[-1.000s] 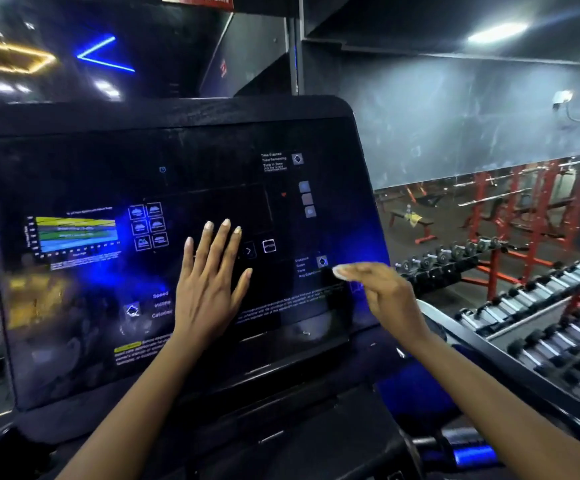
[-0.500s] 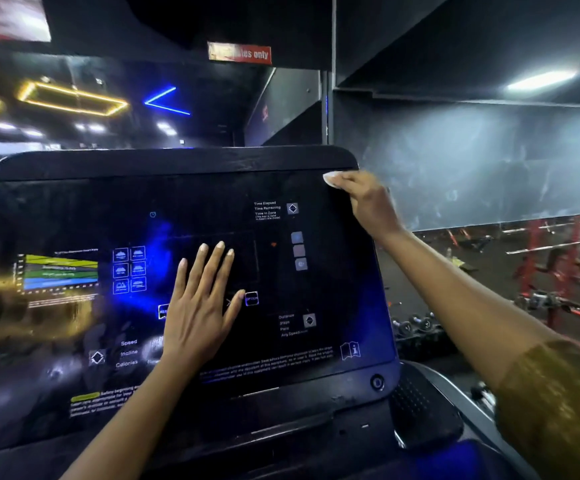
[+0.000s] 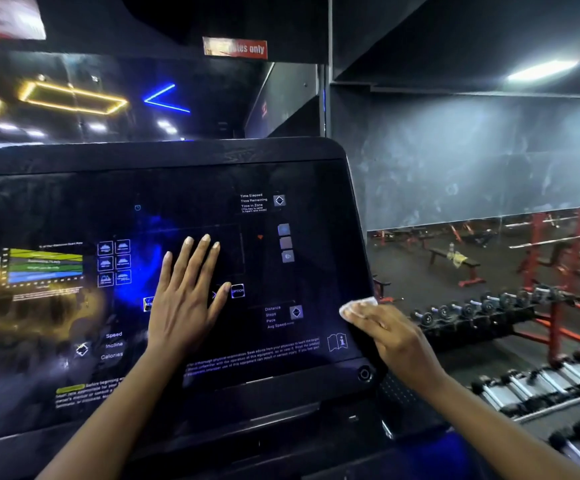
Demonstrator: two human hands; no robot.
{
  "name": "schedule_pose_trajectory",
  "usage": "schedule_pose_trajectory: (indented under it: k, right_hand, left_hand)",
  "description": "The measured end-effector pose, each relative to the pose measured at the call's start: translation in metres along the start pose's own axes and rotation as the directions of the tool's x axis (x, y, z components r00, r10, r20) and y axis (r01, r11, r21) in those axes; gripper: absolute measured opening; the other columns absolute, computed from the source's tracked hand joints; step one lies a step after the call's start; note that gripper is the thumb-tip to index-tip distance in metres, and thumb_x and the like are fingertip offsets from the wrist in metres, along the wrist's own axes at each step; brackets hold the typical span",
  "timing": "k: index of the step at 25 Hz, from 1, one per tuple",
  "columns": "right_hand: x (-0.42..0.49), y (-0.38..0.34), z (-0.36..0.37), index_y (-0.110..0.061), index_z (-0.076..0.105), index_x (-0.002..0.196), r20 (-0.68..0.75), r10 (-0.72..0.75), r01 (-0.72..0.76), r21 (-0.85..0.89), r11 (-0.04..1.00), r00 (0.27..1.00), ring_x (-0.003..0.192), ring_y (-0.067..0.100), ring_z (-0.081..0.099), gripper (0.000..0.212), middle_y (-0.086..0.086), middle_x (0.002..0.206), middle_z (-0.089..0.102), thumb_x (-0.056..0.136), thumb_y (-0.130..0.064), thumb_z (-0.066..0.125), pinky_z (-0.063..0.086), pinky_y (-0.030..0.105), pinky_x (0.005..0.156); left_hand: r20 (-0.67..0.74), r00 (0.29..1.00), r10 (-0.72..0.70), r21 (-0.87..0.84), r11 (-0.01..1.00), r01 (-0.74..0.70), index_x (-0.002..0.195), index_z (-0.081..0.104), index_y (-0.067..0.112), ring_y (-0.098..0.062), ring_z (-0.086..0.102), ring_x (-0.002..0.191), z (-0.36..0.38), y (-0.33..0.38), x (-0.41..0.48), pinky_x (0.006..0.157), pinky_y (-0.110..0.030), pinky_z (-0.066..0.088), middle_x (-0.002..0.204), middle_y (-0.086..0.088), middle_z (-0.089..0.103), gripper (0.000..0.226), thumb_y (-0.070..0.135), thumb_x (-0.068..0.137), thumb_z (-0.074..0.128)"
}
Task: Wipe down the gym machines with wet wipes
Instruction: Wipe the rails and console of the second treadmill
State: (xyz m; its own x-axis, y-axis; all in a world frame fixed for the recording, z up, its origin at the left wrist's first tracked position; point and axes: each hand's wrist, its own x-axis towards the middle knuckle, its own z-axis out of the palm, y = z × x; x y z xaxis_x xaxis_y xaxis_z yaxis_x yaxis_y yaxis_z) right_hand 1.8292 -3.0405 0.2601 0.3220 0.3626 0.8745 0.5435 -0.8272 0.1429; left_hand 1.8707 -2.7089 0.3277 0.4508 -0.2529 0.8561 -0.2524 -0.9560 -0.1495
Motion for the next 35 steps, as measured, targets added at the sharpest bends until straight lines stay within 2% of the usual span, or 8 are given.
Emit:
schedule_pose_trajectory:
  k: [3, 7, 11, 17, 25, 29, 33, 35]
  right_hand:
    - [0.011, -0.008, -0.011, -0.011, 0.066, 0.116, -0.025, -0.034, 0.036, 0.065, 0.997, 0.999, 0.101, 0.016, 0.062, 0.036, 0.001, 0.113, 0.065, 0.087, 0.002, 0.048, 0.049, 0.027, 0.091]
    - [0.136, 0.005, -0.020, -0.009, 0.071, 0.106, -0.200, 0.038, -0.010, 0.138, 0.990, 0.979, 0.097, 0.014, 0.061, 0.034, 0.004, 0.107, 0.069, 0.090, -0.015, 0.041, 0.043, 0.018, 0.091]
    - [0.237, 0.029, -0.006, -0.010, 0.070, 0.107, -0.060, 0.197, -0.186, 0.148, 0.971, 0.979, 0.105, 0.019, 0.056, 0.035, 0.007, 0.110, 0.065, 0.090, -0.023, 0.042, 0.040, 0.023, 0.090]
    - [0.177, 0.022, 0.006, -0.011, 0.067, 0.114, -0.137, -0.030, 0.033, 0.021, 0.999, 0.990, 0.094, 0.022, 0.061, 0.042, 0.005, 0.110, 0.067, 0.087, -0.013, 0.035, 0.054, 0.032, 0.080]
    - [0.033, -0.014, 0.017, -0.012, 0.063, 0.120, -0.003, -0.115, 0.115, 0.043, 0.992, 0.993, 0.097, 0.016, 0.061, 0.041, 0.001, 0.114, 0.064, 0.087, 0.005, 0.048, 0.057, 0.029, 0.072]
    - [0.113, -0.004, -0.001, -0.010, 0.068, 0.111, -0.129, -0.127, 0.144, 0.127, 0.981, 0.983, 0.098, 0.020, 0.063, 0.030, 0.005, 0.108, 0.067, 0.089, 0.000, 0.051, 0.052, 0.029, 0.084]
    - [0.235, 0.010, 0.001, -0.012, 0.068, 0.111, -0.155, 0.099, -0.080, 0.127, 0.989, 0.983, 0.103, 0.015, 0.057, 0.044, 0.004, 0.111, 0.066, 0.089, -0.029, 0.034, 0.041, 0.012, 0.084]
    - [0.250, 0.009, 0.015, -0.013, 0.068, 0.112, -0.140, 0.116, -0.111, 0.045, 0.993, 0.983, 0.099, 0.018, 0.058, 0.048, 0.005, 0.108, 0.065, 0.089, -0.034, 0.031, 0.044, 0.017, 0.078]
  left_hand:
    - [0.004, 1.000, -0.008, 0.003, 1.000, 0.008, 0.146, 0.034, 0.009, -0.024, 0.020, 0.144, 0.000, 0.000, -0.001, 0.118, -0.044, 0.012, 0.154, -0.007, 0.029, 0.068, 0.053, 0.099, 0.013]
    - [-0.004, 1.000, -0.002, -0.006, 1.000, 0.002, 0.146, 0.034, 0.009, -0.024, 0.020, 0.145, 0.000, -0.001, -0.001, 0.118, -0.046, 0.014, 0.154, -0.006, 0.028, 0.067, 0.052, 0.099, 0.015]
    - [-0.002, 1.000, 0.003, -0.006, 1.000, -0.003, 0.146, 0.035, 0.009, -0.024, 0.019, 0.145, 0.000, 0.000, -0.001, 0.117, -0.046, 0.015, 0.155, -0.006, 0.028, 0.066, 0.051, 0.099, 0.017]
    - [-0.008, 1.000, -0.001, -0.009, 1.000, 0.001, 0.146, 0.034, 0.009, -0.022, 0.018, 0.145, 0.000, 0.000, -0.001, 0.118, -0.045, 0.014, 0.155, -0.006, 0.028, 0.066, 0.052, 0.099, 0.017]
    - [-0.002, 1.000, 0.003, 0.004, 1.000, -0.003, 0.146, 0.035, 0.009, -0.023, 0.019, 0.145, 0.000, 0.000, -0.001, 0.118, -0.045, 0.014, 0.155, -0.006, 0.028, 0.066, 0.051, 0.099, 0.017]
    - [-0.006, 1.000, 0.005, 0.002, 1.000, -0.005, 0.146, 0.035, 0.009, -0.024, 0.020, 0.144, 0.000, 0.001, -0.001, 0.118, -0.044, 0.014, 0.154, -0.006, 0.029, 0.066, 0.051, 0.099, 0.018]
    - [0.001, 1.000, 0.007, 0.012, 1.000, -0.007, 0.146, 0.036, 0.009, -0.024, 0.020, 0.145, -0.001, 0.000, -0.001, 0.118, -0.045, 0.015, 0.155, -0.006, 0.028, 0.065, 0.050, 0.099, 0.020]
    - [0.004, 1.000, 0.006, 0.017, 1.000, -0.006, 0.146, 0.035, 0.009, -0.024, 0.020, 0.145, -0.001, -0.001, -0.001, 0.118, -0.045, 0.015, 0.155, -0.006, 0.027, 0.064, 0.050, 0.099, 0.020]
